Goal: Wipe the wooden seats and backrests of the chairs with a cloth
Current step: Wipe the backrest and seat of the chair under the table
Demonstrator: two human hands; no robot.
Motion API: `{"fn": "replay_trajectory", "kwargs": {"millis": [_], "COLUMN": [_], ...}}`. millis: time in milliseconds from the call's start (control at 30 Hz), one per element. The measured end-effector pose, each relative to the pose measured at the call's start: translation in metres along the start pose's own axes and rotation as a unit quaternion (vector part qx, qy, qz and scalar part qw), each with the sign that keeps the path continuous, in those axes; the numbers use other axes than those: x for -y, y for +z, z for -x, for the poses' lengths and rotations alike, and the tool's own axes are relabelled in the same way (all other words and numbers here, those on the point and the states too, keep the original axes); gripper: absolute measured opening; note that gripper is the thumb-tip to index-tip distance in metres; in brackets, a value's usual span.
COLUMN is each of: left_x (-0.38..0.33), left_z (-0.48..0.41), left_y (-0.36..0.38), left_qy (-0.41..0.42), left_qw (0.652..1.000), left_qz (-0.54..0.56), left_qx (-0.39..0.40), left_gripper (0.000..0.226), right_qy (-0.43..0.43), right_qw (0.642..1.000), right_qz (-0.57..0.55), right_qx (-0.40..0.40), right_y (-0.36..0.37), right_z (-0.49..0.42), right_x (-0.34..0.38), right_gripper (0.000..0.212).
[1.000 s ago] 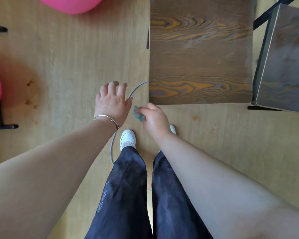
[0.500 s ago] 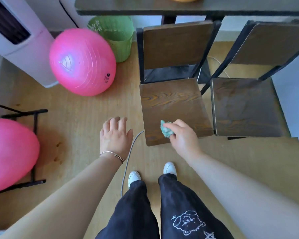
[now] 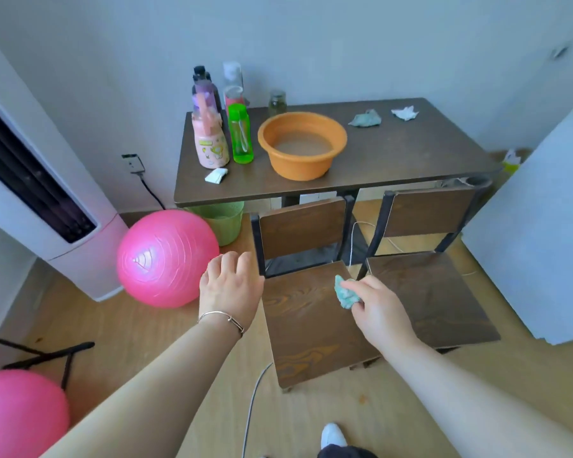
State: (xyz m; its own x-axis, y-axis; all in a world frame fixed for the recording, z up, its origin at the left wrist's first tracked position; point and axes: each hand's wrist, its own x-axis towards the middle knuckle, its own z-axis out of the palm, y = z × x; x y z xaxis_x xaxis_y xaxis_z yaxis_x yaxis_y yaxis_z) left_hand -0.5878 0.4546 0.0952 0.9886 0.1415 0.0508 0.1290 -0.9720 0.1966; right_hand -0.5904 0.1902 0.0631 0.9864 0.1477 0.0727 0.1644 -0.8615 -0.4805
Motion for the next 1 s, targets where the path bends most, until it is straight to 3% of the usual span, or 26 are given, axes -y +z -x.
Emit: {"fn": "replay_trajectory", "kwargs": {"millis": [233,467,667,1000], "left_x": [-0.033,-0.091,-0.159,-0.331], "left_z": [-0.043,-0.052,-0.044,-0.03], "left_y": [-0.063,-0.081,-0.066,-0.052], "left_qy": [0.051,0.119,0.137,0.124], "left_qw": [0.998,0.992,0.989,0.991], "left_qz": [-0.014,-0.029,-0.048,-0.052], "left_qx": [-0.019,-0.029,-0.012,0.001], "left_gripper": [0.052,0.055,0.054,0.057], "right_qy": [0.04,0.069,0.088,0.071], "right_qw": [0.998,0.987,0.986,0.993], "right_qz": [-0.003,-0.038,-0.054,-0.027], "right_qx": [-0.054,-0.142,-0.133,-0.093], "right_y": [-0.062,-0.116,-0.144,-0.262], "right_z": [-0.021,-0.023,-0.017,-0.022], "right_x": [0.024,-0.004,-0.068,-0.206], "right_gripper": [0.045,0.045,0.047,0.05]}}
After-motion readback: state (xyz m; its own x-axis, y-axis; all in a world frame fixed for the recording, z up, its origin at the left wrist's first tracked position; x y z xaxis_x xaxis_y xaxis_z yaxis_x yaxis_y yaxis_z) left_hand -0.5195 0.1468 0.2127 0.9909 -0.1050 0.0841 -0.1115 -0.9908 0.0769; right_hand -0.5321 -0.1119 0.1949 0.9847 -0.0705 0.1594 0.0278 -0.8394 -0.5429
